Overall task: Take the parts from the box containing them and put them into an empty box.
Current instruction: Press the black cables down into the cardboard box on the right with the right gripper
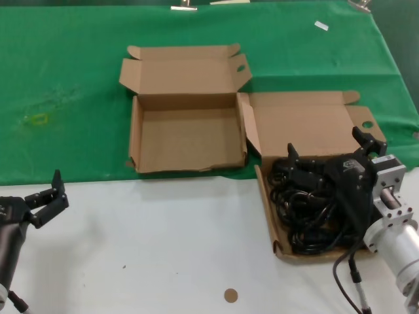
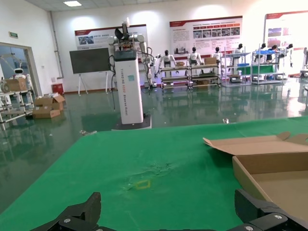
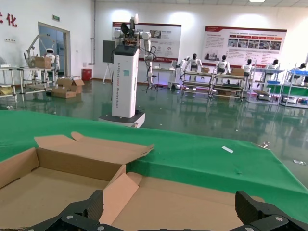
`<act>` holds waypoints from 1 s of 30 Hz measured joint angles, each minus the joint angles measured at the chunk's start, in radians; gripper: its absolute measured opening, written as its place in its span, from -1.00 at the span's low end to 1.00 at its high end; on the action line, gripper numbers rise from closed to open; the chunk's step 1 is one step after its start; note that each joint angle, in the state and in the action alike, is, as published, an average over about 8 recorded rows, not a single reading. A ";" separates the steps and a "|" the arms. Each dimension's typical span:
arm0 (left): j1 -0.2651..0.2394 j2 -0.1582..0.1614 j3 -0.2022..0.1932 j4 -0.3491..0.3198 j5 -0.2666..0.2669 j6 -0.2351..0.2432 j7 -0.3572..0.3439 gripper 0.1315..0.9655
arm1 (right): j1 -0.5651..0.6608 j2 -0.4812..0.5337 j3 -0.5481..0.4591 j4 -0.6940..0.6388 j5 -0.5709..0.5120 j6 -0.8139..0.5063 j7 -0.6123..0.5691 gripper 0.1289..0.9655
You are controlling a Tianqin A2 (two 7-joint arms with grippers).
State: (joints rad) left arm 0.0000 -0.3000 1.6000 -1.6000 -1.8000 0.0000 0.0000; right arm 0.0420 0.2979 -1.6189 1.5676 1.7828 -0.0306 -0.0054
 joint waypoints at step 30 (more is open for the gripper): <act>0.000 0.000 0.000 0.000 0.000 0.000 0.000 0.74 | -0.005 0.002 0.000 0.005 -0.003 0.002 -0.002 1.00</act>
State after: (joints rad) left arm 0.0000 -0.3000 1.6000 -1.6000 -1.8000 0.0000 0.0000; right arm 0.0365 0.2997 -1.6190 1.5727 1.7800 -0.0283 -0.0077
